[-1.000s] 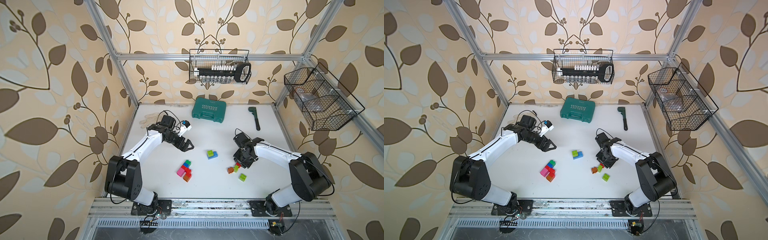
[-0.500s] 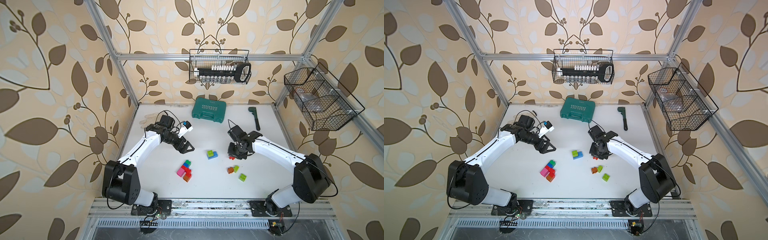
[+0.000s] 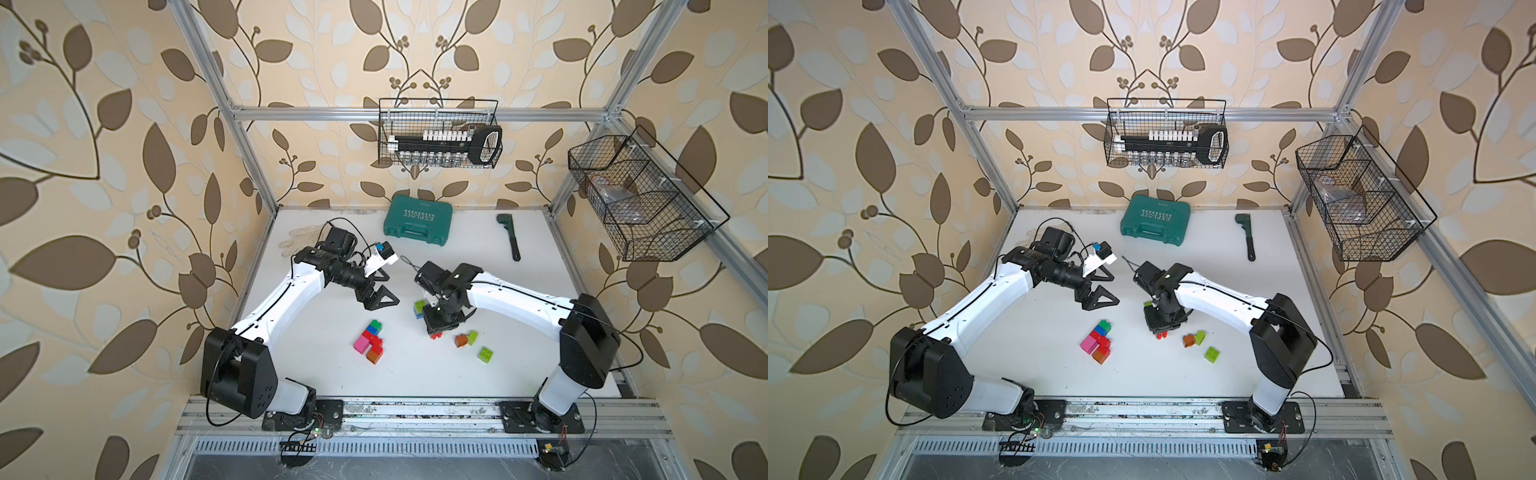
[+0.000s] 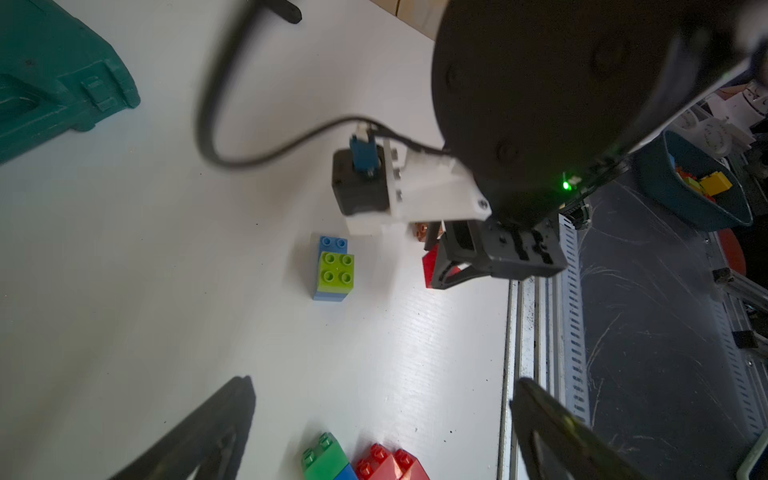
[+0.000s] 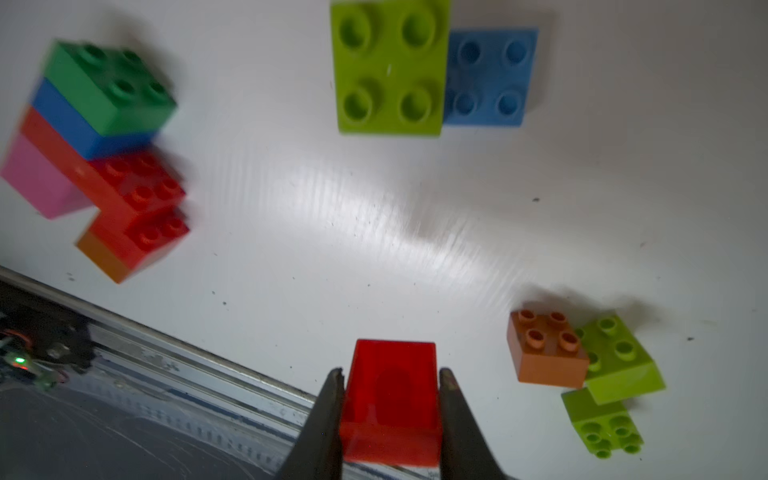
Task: Assemble the letter h with lego
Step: Place the lego brick at the center of the board.
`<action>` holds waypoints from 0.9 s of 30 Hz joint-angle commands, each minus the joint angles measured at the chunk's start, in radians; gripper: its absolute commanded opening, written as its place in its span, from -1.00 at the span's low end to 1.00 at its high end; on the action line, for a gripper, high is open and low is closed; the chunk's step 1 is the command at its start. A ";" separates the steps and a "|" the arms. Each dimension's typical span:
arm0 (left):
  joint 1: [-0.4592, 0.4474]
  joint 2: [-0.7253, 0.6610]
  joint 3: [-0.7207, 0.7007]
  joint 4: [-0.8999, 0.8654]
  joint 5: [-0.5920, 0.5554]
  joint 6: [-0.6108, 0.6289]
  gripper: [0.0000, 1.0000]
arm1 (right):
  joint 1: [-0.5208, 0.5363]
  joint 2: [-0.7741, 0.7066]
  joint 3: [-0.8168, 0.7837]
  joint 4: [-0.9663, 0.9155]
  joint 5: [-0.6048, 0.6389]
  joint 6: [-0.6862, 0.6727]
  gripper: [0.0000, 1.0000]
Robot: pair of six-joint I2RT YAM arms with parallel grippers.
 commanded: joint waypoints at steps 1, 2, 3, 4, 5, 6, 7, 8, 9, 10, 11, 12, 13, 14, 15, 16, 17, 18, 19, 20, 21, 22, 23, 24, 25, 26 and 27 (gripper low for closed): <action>0.010 -0.023 -0.050 0.032 -0.035 0.025 0.98 | 0.028 0.076 0.023 -0.122 0.016 0.022 -0.52; 0.017 -0.019 -0.058 0.035 -0.038 0.026 0.98 | 0.031 0.101 0.032 -0.123 0.015 0.025 -0.53; 0.024 -0.015 -0.061 0.038 -0.043 0.024 0.98 | 0.032 0.116 0.038 -0.124 0.020 0.025 -0.52; 0.034 -0.010 -0.062 0.040 -0.046 0.018 0.97 | 0.033 0.139 0.050 -0.122 0.024 0.026 -0.53; 0.048 -0.007 -0.062 0.041 -0.046 0.010 0.97 | 0.031 0.163 0.064 -0.119 0.029 0.024 -0.52; 0.062 -0.006 -0.063 0.043 -0.041 0.006 0.97 | 0.031 0.186 0.081 -0.115 0.038 0.020 -0.51; 0.077 -0.008 -0.065 0.046 -0.033 0.004 0.97 | 0.027 0.210 0.097 -0.105 0.043 0.018 -0.49; 0.090 -0.009 -0.069 0.054 -0.030 -0.003 0.97 | 0.023 0.234 0.111 -0.093 0.047 0.015 -0.46; 0.098 -0.011 -0.073 0.062 -0.029 -0.010 0.97 | 0.019 0.251 0.122 -0.077 0.056 0.014 -0.44; 0.106 -0.012 -0.075 0.067 -0.028 -0.018 0.97 | 0.016 0.262 0.126 -0.049 0.064 0.013 -0.42; 0.112 -0.012 -0.077 0.069 -0.028 -0.023 0.97 | 0.011 0.271 0.130 -0.025 0.059 0.016 -0.38; 0.116 -0.013 -0.078 0.069 -0.028 -0.025 0.97 | 0.010 0.274 0.134 -0.004 0.063 0.017 -0.33; 0.122 -0.015 -0.081 0.071 -0.025 -0.026 0.97 | 0.010 0.270 0.136 0.018 0.076 0.020 -0.28; 0.129 -0.015 -0.084 0.074 -0.023 -0.028 0.97 | 0.012 0.259 0.136 0.037 0.085 0.024 -0.24; 0.133 -0.015 -0.085 0.075 -0.023 -0.028 0.97 | 0.012 0.243 0.132 0.056 0.091 0.028 -0.18; 0.137 -0.014 -0.086 0.076 -0.023 -0.031 0.97 | 0.013 0.224 0.124 0.072 0.096 0.029 -0.17; 0.142 -0.012 -0.085 0.077 -0.023 -0.035 0.97 | 0.013 0.201 0.113 0.092 0.099 0.029 -0.15; 0.143 -0.011 -0.087 0.077 -0.021 -0.035 0.97 | 0.012 0.175 0.099 0.107 0.107 0.029 -0.12; 0.145 -0.009 -0.086 0.078 -0.021 -0.036 0.97 | 0.012 0.155 0.085 0.117 0.114 0.031 -0.11; 0.144 -0.008 -0.086 0.081 -0.022 -0.040 0.97 | 0.012 0.131 0.071 0.122 0.122 0.031 -0.09; 0.147 -0.006 -0.086 0.083 -0.022 -0.040 0.97 | 0.013 0.106 0.056 0.123 0.133 0.039 -0.07; 0.146 -0.005 -0.086 0.083 -0.020 -0.041 0.97 | 0.013 0.083 0.041 0.124 0.138 0.045 -0.07; 0.147 -0.003 -0.086 0.083 -0.020 -0.042 0.97 | 0.013 0.054 0.023 0.123 0.144 0.053 -0.06; 0.147 -0.002 -0.086 0.082 -0.016 -0.043 0.97 | 0.015 0.023 0.003 0.122 0.150 0.063 -0.06; 0.148 0.001 -0.086 0.080 -0.013 -0.044 0.97 | 0.017 -0.004 -0.017 0.123 0.153 0.072 -0.06; 0.148 0.003 -0.085 0.078 -0.011 -0.042 0.97 | 0.022 -0.037 -0.040 0.125 0.160 0.082 -0.06; 0.148 0.005 -0.083 0.076 -0.011 -0.045 0.97 | 0.028 -0.072 -0.066 0.129 0.171 0.093 -0.06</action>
